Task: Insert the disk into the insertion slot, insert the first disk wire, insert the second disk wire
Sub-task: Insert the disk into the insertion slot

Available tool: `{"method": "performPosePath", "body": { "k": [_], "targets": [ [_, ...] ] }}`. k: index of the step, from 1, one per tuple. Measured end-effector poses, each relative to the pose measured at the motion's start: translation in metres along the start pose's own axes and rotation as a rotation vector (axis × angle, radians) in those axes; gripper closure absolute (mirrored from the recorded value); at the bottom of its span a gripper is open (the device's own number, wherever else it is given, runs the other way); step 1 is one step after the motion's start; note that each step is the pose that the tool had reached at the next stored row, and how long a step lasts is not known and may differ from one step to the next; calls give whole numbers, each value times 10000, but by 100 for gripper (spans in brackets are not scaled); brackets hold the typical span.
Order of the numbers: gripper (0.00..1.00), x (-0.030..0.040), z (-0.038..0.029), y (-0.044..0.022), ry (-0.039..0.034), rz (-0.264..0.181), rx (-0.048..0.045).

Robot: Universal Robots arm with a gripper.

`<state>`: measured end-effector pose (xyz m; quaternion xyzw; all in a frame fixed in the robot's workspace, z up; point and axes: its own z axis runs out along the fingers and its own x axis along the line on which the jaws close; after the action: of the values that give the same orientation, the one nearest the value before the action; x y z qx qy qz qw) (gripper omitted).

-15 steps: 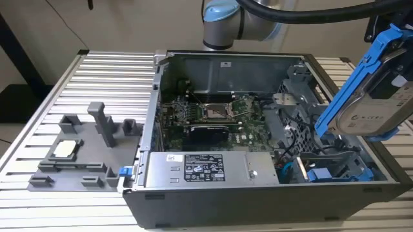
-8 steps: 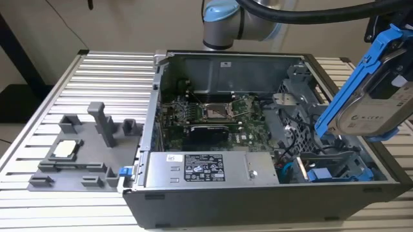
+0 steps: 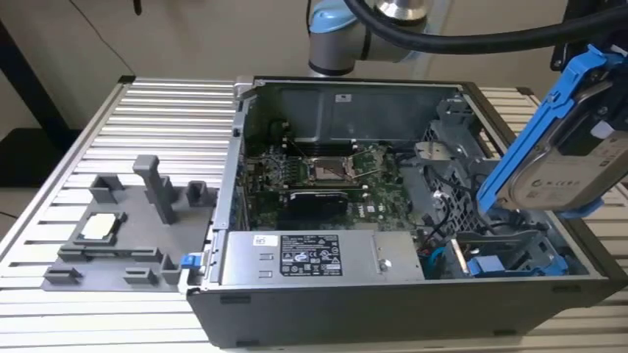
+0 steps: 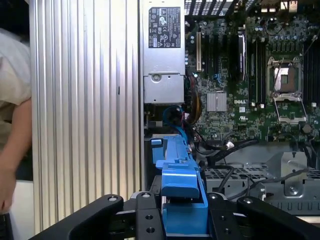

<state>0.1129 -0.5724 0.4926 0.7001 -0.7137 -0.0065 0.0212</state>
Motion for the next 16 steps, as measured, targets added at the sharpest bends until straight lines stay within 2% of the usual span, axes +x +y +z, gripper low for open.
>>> {"method": "performPosePath", "body": {
  "k": [16],
  "targets": [
    [67,-5,168,-6,31,1,0]
  ]
}}
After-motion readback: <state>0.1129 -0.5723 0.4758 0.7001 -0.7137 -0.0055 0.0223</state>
